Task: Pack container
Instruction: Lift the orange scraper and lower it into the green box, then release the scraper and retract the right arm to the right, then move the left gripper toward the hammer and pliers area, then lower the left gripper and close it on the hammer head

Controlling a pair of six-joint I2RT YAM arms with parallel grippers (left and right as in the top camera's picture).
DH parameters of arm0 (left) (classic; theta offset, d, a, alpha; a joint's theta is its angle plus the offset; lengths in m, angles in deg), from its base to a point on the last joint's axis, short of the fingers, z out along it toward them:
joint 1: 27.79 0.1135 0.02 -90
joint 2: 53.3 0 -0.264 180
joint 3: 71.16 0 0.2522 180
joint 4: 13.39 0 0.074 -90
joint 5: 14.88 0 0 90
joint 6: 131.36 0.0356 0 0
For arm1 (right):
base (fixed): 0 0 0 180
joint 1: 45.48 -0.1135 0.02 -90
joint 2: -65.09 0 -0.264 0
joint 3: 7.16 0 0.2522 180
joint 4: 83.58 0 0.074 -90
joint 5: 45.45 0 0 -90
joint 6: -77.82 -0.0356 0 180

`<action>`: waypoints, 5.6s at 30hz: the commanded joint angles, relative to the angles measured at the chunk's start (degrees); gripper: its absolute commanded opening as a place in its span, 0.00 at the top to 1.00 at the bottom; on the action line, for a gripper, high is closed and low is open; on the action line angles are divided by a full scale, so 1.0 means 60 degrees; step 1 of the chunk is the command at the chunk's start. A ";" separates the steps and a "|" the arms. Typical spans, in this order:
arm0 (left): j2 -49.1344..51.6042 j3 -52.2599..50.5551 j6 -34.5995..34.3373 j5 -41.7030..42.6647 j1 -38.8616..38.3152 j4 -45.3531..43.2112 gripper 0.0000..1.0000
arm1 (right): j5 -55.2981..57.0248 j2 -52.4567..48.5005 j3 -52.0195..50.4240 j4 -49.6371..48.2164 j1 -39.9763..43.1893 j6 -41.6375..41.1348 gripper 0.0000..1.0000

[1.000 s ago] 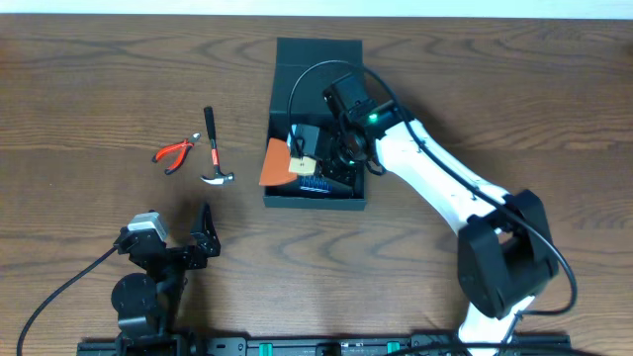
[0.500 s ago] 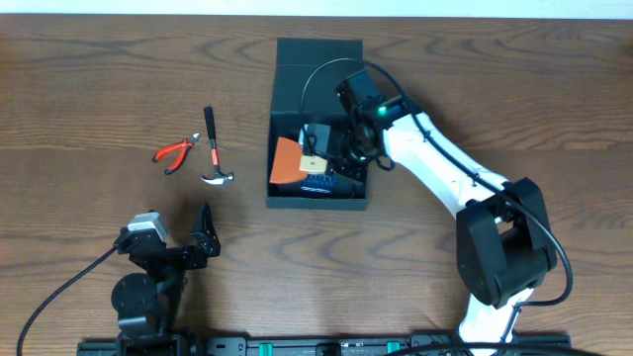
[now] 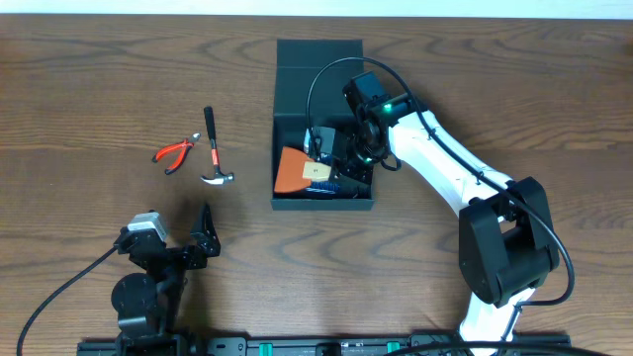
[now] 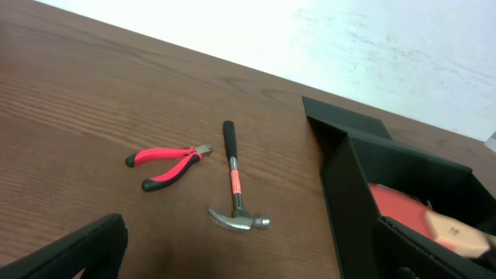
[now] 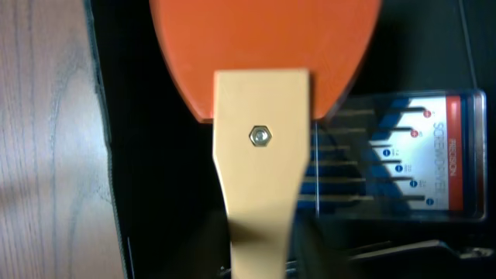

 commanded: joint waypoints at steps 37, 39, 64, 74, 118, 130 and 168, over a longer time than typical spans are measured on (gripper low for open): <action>-0.0058 -0.0244 -0.0055 -0.0120 0.0033 0.0062 0.02 | 0.0619 0.7253 -0.0794 0.3370 0.0069 -0.4980 0.01; -0.0058 -0.0244 -0.0058 -0.0120 0.0033 0.0062 0.01 | 0.0619 0.7861 -0.1235 0.3373 0.0066 -0.5020 0.01; -0.0058 -0.0244 -0.0062 -0.0113 0.0033 0.0058 0.02 | 0.0616 0.9526 -0.1636 0.3475 0.0066 -0.5013 0.01; -0.0033 -0.0244 -0.0066 -0.0117 0.0033 0.0007 0.02 | 0.0616 0.9526 -0.1636 0.3475 0.0066 -0.5013 0.01; 1.3307 0.6761 0.2000 -0.0831 -0.1133 -0.0084 0.02 | 0.0616 0.9526 -0.1632 0.3475 0.0066 -0.5013 0.01; 1.4240 0.6750 0.1472 -0.0532 -0.1231 0.0004 0.01 | 0.0616 0.9526 -0.1636 0.3475 0.0066 -0.5013 0.01; 1.6353 0.6754 0.0656 -0.2018 -0.2167 -0.0433 0.01 | 0.0616 0.9526 -0.1636 0.3475 0.0066 -0.5013 0.01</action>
